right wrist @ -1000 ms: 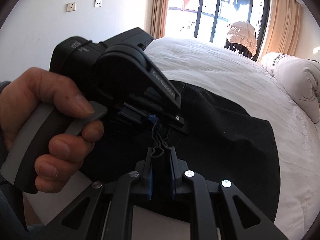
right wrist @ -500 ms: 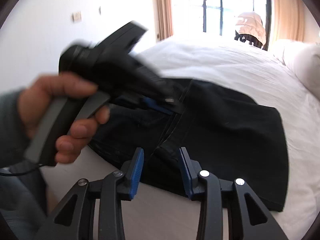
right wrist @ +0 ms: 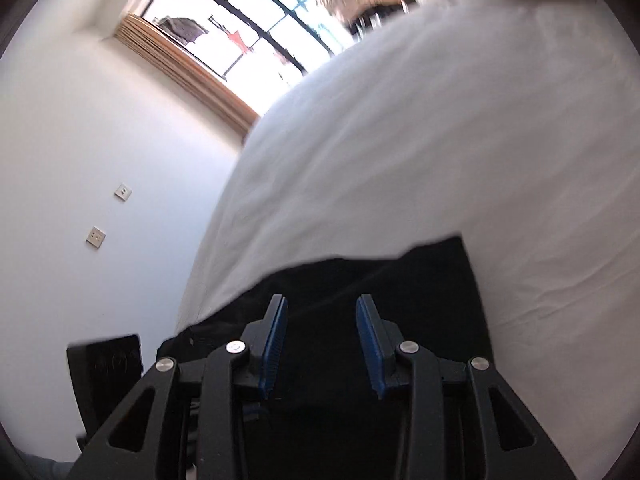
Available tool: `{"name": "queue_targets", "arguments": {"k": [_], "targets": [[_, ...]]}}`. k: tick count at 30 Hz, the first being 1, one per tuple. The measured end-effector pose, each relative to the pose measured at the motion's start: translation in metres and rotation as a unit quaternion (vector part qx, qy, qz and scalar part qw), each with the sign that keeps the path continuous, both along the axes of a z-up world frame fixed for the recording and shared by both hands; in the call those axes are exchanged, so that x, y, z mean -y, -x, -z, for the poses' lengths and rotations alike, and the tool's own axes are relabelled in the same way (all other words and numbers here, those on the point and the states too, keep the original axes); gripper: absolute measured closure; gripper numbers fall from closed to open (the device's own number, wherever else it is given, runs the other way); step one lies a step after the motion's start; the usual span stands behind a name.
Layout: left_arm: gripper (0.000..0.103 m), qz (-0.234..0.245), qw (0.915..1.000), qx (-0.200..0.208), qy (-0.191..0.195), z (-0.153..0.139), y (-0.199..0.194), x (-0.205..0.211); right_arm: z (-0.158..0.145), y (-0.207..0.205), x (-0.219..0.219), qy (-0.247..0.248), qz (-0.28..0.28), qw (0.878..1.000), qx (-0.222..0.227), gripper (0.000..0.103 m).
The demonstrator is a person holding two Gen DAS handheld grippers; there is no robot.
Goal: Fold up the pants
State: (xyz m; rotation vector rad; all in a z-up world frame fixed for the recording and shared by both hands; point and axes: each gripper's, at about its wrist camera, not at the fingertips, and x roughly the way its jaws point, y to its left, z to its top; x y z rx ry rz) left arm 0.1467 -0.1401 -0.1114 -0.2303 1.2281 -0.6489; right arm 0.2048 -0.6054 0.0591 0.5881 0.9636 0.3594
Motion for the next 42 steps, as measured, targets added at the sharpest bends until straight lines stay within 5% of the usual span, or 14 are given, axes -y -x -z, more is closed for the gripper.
{"name": "queue_targets", "arguments": {"k": [2,4,9,13,16,19,22,24,28,30,32,33,35,42], "targets": [[0.090,-0.006,0.9994,-0.004,0.032,0.015,0.006,-0.010,0.030,-0.015,0.003,0.057,0.022,0.997,-0.050,0.067],[0.090,-0.006,0.9992,0.000,0.039,0.018,0.013,-0.013,0.043,-0.016,0.015,0.027,0.039,0.998,-0.051,0.071],[0.089,-0.010,0.9992,0.012,0.036,0.014,0.029,-0.011,0.010,0.014,0.028,-0.022,0.061,0.998,-0.018,0.069],[0.090,-0.016,0.9988,0.014,0.044,0.026,0.036,-0.008,0.012,0.061,0.016,-0.042,0.029,0.999,-0.011,0.044],[0.090,-0.018,0.9980,0.018,0.058,0.033,0.042,-0.008,0.044,0.085,0.014,0.017,0.042,0.998,-0.042,0.065],[0.090,-0.027,0.9971,0.012,0.069,0.037,0.043,-0.013,0.024,0.091,0.012,-0.017,0.057,0.997,-0.050,0.062],[0.090,-0.031,0.9967,0.018,0.073,0.040,0.046,-0.016,0.000,0.095,-0.016,-0.015,0.020,1.000,0.001,0.044],[0.090,-0.034,0.9966,0.020,0.072,0.036,0.054,-0.026,0.017,0.085,-0.030,-0.006,-0.001,1.000,-0.027,0.024],[0.089,-0.066,0.9954,0.037,0.059,0.006,0.069,-0.059,0.029,0.078,-0.058,0.094,-0.017,0.994,-0.059,0.031],[0.089,-0.089,0.9920,0.060,0.066,-0.012,0.084,-0.082,0.011,0.082,-0.070,0.051,-0.030,0.998,-0.039,0.031],[0.076,-0.124,0.9872,0.070,0.071,-0.024,0.103,-0.115,-0.009,0.094,-0.091,0.037,-0.040,0.998,0.009,0.031],[0.043,-0.149,0.9829,0.073,0.080,-0.027,0.115,-0.137,-0.014,0.097,-0.097,0.032,-0.044,0.998,0.022,0.031],[0.002,-0.208,0.9705,0.079,0.093,-0.026,0.135,-0.174,-0.016,0.098,-0.105,0.006,-0.047,0.999,0.025,0.031],[0.002,-0.374,0.9135,0.045,0.155,-0.001,0.167,-0.276,-0.005,0.087,-0.124,-0.025,-0.043,0.999,0.002,0.032]]}}
